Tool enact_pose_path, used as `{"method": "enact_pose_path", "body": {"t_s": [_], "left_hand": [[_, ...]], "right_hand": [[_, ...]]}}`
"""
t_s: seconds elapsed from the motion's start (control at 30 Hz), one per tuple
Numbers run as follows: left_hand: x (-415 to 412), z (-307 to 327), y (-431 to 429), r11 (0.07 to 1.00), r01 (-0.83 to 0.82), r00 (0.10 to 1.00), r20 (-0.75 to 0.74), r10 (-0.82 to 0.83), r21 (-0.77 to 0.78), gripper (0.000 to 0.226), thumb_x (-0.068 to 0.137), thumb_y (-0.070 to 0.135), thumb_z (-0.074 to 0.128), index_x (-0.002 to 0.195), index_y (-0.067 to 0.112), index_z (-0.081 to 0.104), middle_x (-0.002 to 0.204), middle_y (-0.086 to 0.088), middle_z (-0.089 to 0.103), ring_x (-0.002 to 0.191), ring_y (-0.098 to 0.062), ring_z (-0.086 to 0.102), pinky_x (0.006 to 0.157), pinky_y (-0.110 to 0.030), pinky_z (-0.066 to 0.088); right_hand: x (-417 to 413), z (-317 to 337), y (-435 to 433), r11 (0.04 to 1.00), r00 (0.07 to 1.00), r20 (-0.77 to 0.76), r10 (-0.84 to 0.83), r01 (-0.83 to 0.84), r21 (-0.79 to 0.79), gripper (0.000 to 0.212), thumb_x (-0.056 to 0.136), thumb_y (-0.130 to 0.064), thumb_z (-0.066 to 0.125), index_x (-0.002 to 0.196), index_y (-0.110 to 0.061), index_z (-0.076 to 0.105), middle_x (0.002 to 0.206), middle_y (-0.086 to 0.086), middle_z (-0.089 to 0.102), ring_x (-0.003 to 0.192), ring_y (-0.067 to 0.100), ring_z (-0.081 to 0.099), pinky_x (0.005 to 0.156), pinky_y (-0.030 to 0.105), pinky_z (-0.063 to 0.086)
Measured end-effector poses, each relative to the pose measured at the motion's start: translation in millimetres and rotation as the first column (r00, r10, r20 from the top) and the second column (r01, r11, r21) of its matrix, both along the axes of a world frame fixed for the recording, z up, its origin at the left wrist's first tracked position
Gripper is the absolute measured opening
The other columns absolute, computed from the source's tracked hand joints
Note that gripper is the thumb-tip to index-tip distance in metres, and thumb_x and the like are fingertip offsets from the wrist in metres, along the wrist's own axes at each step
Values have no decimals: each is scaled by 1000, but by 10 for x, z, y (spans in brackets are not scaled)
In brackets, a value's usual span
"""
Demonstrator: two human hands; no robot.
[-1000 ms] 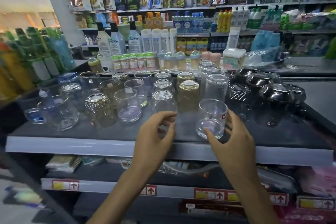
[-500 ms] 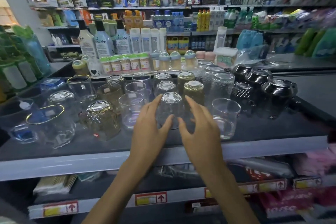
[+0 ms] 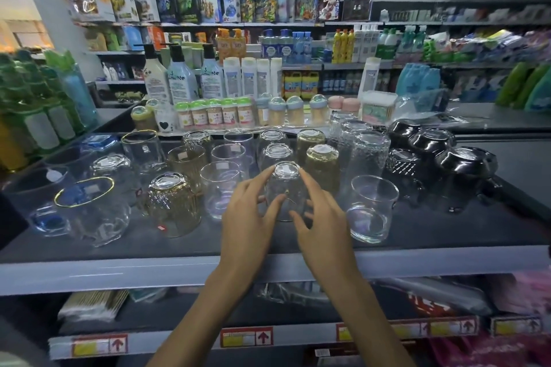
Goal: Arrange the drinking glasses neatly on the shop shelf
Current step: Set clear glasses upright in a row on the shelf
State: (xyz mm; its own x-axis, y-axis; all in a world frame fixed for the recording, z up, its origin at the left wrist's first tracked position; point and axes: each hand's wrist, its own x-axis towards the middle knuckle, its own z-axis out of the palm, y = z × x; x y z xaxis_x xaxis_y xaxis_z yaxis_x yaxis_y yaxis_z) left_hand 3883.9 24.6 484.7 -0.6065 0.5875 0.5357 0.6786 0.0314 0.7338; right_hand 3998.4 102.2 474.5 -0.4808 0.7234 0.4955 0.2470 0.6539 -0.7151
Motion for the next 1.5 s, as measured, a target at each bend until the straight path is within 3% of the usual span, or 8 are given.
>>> {"method": "enact_pose_path", "body": {"t_s": [0.2, 0.47, 0.73, 0.93, 1.1, 1.23, 1.33, 1.5], "left_hand": [[11, 109, -270, 994, -109, 967, -231, 110, 17, 44, 95, 30, 71, 137, 31, 60, 125, 11, 59, 100, -10, 64, 81, -34, 58], [-594, 367, -474, 820, -501, 649, -747, 145, -276, 44, 63, 33, 91, 100, 17, 75, 93, -2, 72, 92, -33, 61, 73, -41, 49], [-544, 621, -579, 861, -355, 796, -600, 75, -364, 14, 86, 41, 75, 90, 30, 68, 97, 11, 66, 104, -20, 55, 77, -34, 32], [-465, 982, -850, 986, -60, 940, -340, 5, -154, 14, 80, 30, 86, 83, 26, 73, 83, 15, 68, 83, -1, 60, 76, -22, 44], [-487, 1385, -862, 982, 131, 974, -169, -154, -138, 4, 85, 21, 83, 87, 22, 80, 84, 12, 76, 80, 2, 68, 70, -13, 48], [-665, 1649, -765, 965, 260, 964, 53, -261, 26, 22, 102, 31, 61, 98, 17, 78, 95, 4, 78, 90, -8, 72, 78, -23, 55], [-966, 1656, -454, 955, 170, 974, -107, -200, -243, 19, 100, 33, 62, 97, 19, 74, 91, 5, 76, 86, -9, 72, 79, -27, 60], [-1206, 1337, 38, 697, -186, 784, -532, -320, -693, 18, 87, 42, 69, 86, 24, 71, 87, 3, 72, 81, -21, 67, 71, -35, 59]], "right_hand": [[98, 41, -112, 997, 999, -39, -30, 33, 72, 69, 95, -13, 69, 155, -33, 41, 139, -11, 54, 119, 7, 59, 101, 29, 54], [-128, 143, -343, 982, 982, -160, 103, -75, 174, 52, 92, -8, 70, 140, -25, 58, 127, -10, 60, 111, 10, 64, 94, 36, 56], [-481, 90, -452, 978, 974, -87, 208, -209, 1, 66, 90, -19, 74, 151, -25, 47, 137, -5, 58, 122, 13, 61, 102, 39, 53], [-604, 284, -601, 970, 959, -149, 243, -239, 45, 94, 84, -41, 82, 161, -31, 29, 143, -26, 42, 125, -22, 35, 96, -6, 26], [-674, 433, -633, 966, 869, -463, 171, -240, -93, 89, 75, -40, 89, 152, -31, 44, 147, -15, 56, 136, 7, 53, 108, 37, 51], [-609, 452, -685, 929, 767, -641, 29, -257, -265, 83, 67, -28, 90, 142, -25, 56, 130, -3, 70, 115, 16, 71, 94, 40, 60], [-416, 429, -714, 898, 725, -686, -56, -264, -352, 75, 72, -9, 90, 138, -25, 57, 118, -6, 75, 105, 13, 74, 83, 25, 60], [-154, 323, -764, 897, 707, -687, -168, -181, -404, 71, 73, -1, 87, 137, -17, 60, 117, -8, 76, 108, 16, 74, 89, 30, 60]]}}
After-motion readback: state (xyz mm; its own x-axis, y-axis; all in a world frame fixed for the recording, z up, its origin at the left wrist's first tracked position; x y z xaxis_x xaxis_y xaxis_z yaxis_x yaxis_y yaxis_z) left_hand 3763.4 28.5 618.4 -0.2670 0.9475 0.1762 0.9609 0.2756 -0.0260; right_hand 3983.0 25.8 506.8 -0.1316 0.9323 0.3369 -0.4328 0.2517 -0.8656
